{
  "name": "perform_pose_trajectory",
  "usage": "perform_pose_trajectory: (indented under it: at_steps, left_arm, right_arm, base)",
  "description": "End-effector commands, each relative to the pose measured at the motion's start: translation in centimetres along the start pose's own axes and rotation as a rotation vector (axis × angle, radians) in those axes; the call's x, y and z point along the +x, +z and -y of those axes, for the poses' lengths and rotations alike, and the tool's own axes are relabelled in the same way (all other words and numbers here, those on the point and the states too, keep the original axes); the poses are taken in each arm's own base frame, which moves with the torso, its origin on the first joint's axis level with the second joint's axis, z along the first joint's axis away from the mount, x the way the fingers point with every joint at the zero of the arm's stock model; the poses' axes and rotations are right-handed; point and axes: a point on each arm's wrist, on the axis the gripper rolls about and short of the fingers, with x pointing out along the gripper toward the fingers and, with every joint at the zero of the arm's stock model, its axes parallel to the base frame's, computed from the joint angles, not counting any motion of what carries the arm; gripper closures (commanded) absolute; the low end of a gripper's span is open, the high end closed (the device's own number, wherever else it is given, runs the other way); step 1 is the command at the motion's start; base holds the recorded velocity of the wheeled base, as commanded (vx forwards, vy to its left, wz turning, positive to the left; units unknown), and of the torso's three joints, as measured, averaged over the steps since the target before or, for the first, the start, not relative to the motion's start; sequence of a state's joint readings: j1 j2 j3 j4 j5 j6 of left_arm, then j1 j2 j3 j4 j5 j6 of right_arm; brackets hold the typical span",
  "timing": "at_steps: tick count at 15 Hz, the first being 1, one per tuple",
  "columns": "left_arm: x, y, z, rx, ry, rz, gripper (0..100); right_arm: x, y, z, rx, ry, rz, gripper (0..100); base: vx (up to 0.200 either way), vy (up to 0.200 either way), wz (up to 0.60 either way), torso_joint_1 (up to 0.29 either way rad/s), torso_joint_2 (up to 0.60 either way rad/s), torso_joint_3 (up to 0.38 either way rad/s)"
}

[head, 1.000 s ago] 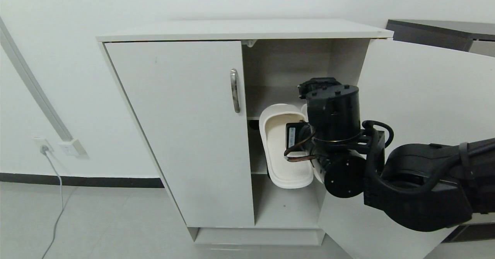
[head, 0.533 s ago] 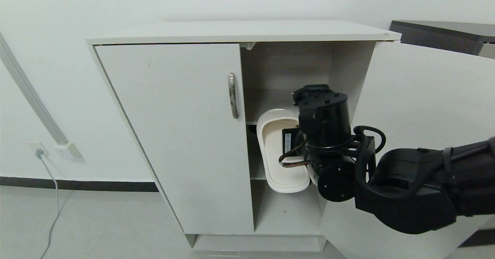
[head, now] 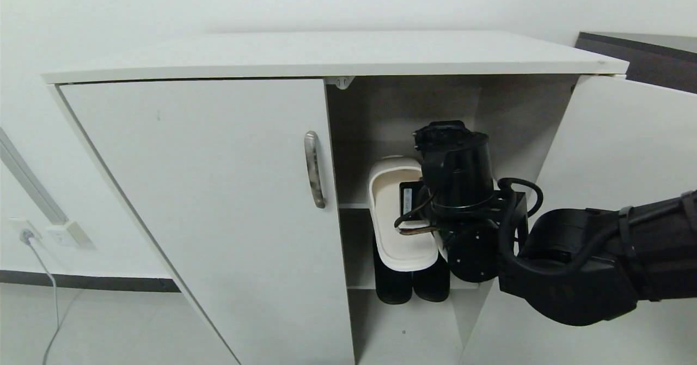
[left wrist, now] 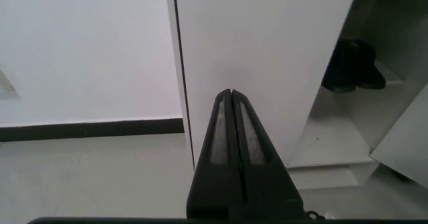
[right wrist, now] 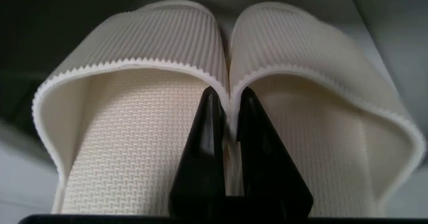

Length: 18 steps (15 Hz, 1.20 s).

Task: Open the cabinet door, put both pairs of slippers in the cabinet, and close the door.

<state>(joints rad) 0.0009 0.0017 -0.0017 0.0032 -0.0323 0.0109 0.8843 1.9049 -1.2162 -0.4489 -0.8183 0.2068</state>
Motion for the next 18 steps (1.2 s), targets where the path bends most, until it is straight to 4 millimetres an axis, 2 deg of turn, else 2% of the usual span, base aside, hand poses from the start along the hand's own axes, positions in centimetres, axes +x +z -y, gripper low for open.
perform_pose_trajectory:
  at_steps: [1,8,14,18]
  left_arm:
    - [0.0,0.0,0.0,0.000,0.001,0.000,100]
    - [0.0,0.0,0.0,-0.005,0.016,0.000,100]
    - [0.0,0.0,-0.1,-0.014,0.028,0.002,100]
    - [0.0,0.0,-0.1,-0.015,0.030,0.002,100]
  right_arm:
    - [0.5,-0.1,0.2,-0.002,-0.011,-0.004,100]
    - [4.3,-0.1,-0.6,0.000,-0.039,-0.009,100]
    - [7.6,2.6,-0.9,0.028,-0.029,0.001,100]
    - [8.9,2.4,-0.8,0.019,-0.041,-0.014,100]
  base:
    - [0.000,0.000,0.00,0.000,0.00,0.000]
    - [0.000,0.000,0.00,0.000,0.00,0.000]
    - [0.000,0.000,0.00,0.000,0.00,0.000]
    - [0.000,0.000,0.00,0.000,0.00,0.000]
